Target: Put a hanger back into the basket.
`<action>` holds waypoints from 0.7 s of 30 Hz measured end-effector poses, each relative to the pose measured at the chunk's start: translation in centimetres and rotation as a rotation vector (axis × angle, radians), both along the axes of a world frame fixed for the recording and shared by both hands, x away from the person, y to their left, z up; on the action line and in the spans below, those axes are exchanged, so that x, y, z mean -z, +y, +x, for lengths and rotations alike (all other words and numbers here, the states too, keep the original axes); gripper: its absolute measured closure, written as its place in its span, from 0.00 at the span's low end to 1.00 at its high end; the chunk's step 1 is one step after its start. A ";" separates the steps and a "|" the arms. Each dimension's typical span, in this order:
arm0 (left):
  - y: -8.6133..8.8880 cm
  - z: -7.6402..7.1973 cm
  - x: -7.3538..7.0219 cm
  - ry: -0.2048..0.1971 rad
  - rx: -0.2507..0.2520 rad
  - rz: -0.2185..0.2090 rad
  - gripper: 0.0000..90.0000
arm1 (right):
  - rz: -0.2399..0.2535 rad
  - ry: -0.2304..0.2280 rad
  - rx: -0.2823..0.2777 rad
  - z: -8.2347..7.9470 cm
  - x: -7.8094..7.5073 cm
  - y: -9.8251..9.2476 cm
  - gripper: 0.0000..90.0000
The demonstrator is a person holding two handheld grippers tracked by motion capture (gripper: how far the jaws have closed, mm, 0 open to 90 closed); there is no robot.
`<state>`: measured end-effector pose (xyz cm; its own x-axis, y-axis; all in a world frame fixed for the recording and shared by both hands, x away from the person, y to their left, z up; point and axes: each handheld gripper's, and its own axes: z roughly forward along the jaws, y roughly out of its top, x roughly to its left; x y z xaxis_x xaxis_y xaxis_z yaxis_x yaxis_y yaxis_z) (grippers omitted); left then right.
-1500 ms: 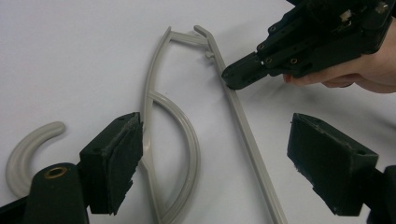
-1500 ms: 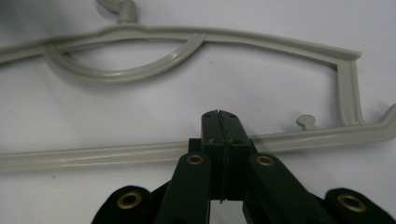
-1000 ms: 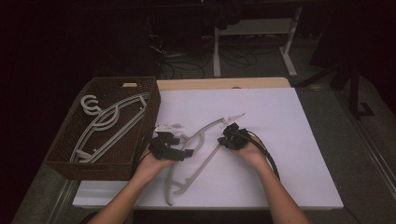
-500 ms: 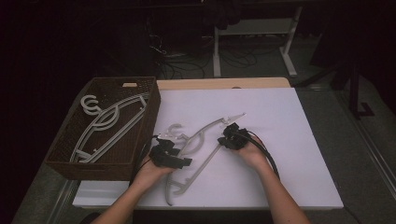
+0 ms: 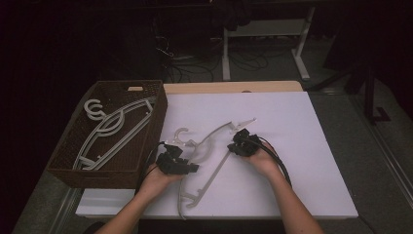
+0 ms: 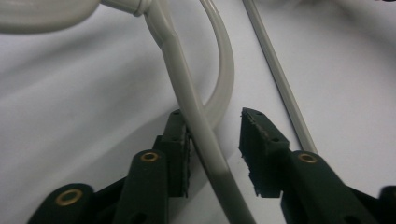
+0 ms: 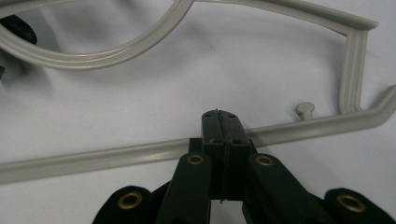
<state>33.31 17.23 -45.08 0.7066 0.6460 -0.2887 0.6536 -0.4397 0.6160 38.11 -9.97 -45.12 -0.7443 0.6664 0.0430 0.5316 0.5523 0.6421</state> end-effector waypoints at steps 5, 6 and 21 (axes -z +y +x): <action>-0.2 -0.1 -0.4 0.001 -0.014 -0.019 0.78 | -0.001 0.001 -0.002 0.0 0.0 -0.1 0.99; -0.2 0.0 -0.5 0.001 -0.018 -0.023 0.79 | 0.000 0.002 0.000 0.0 0.0 -0.1 0.99; -1.0 0.7 -1.9 0.009 -0.029 -0.086 0.85 | 0.102 0.011 0.004 -0.6 -1.1 -1.6 0.83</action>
<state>34.05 16.26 -43.16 0.6848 0.6388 -0.3505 0.6712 -0.3658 0.6447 37.51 -11.53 -44.00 -0.7405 0.6614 0.1196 0.5415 0.4817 0.6890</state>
